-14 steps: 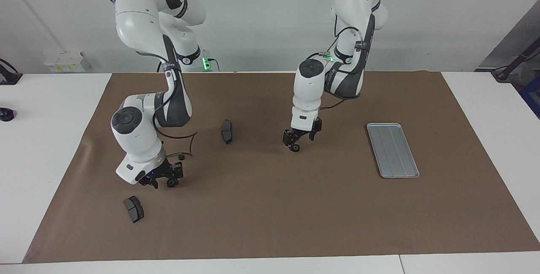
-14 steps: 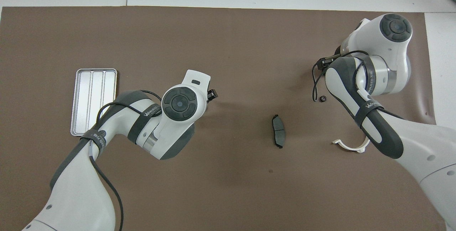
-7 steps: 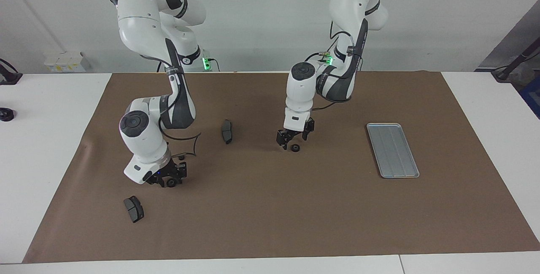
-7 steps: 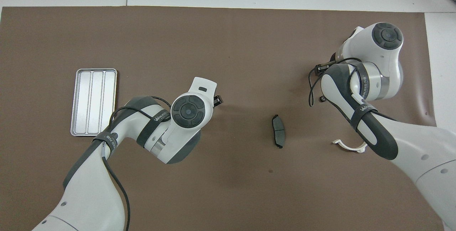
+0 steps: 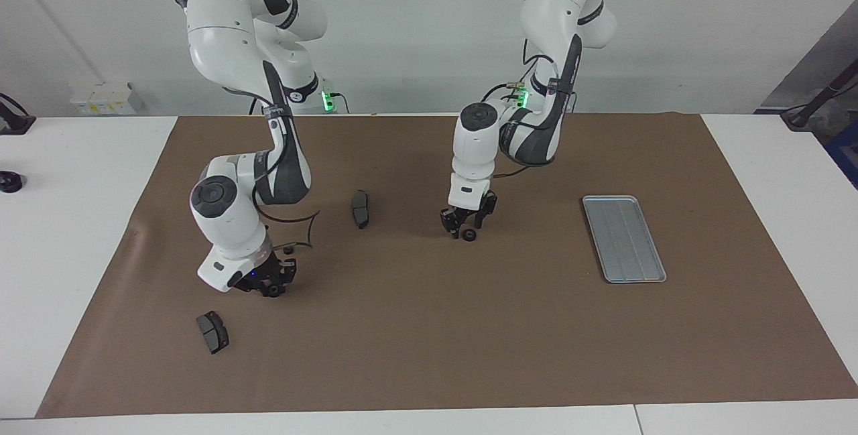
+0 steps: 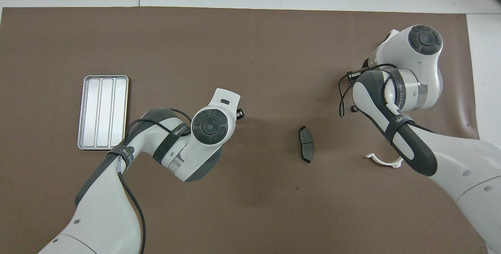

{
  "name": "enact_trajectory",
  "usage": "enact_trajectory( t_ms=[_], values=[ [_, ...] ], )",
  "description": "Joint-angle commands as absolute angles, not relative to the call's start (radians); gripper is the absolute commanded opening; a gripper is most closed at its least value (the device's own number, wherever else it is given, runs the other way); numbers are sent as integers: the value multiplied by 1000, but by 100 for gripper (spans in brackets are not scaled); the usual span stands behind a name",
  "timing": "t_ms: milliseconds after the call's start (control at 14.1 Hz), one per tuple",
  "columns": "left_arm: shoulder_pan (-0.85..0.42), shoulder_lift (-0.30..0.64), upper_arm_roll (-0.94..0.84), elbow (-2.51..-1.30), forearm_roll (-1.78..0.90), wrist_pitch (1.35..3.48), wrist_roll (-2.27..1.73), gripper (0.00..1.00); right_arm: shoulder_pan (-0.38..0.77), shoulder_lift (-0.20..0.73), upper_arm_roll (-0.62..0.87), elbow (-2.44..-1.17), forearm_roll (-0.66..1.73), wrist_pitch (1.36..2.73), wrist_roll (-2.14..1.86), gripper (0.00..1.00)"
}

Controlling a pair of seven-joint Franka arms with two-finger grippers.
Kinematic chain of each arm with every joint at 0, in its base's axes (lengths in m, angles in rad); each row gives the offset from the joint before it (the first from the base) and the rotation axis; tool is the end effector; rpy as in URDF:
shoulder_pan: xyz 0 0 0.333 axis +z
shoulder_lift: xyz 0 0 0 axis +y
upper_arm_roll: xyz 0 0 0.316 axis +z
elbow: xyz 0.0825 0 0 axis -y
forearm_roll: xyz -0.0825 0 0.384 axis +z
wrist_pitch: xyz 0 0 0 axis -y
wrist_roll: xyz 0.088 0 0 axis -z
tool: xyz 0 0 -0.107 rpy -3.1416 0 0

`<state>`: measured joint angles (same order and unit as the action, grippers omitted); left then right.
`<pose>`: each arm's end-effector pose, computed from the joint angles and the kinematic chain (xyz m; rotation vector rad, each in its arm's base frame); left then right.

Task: Pick bearing gear from pile to tray
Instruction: 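Lift the black gear with the left gripper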

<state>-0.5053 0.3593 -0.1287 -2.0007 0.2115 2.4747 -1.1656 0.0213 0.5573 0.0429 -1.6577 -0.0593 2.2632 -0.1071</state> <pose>0.4987 -0.3636 0.2908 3.0416 0.5911 0.2323 0.6857 0.0390 0.2906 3.0999 0.3126 0.0754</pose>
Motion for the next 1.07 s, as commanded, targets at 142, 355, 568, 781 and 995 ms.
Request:
enact_trajectory(
  t_ms=[142,355,568,781,995],
  values=[
    [-523,360,-115,-2022,242,2499,-1186,4,9,540,51,-1658,-69,2247,-110,14],
    [-517,361,-115,-2010,268,2490,-1183,0,25,543,49,-1603,-72,2195,-109,3],
    [-511,364,-115,-1947,270,2413,-1169,0,31,537,57,-1577,-69,2158,-107,0],
    [-477,313,-112,-1904,270,2332,-1125,0,106,526,58,-1543,-67,2109,-26,0],
    [-372,232,-120,-1911,255,2263,-981,0,184,520,60,-1539,-57,2100,78,0]
  ],
)
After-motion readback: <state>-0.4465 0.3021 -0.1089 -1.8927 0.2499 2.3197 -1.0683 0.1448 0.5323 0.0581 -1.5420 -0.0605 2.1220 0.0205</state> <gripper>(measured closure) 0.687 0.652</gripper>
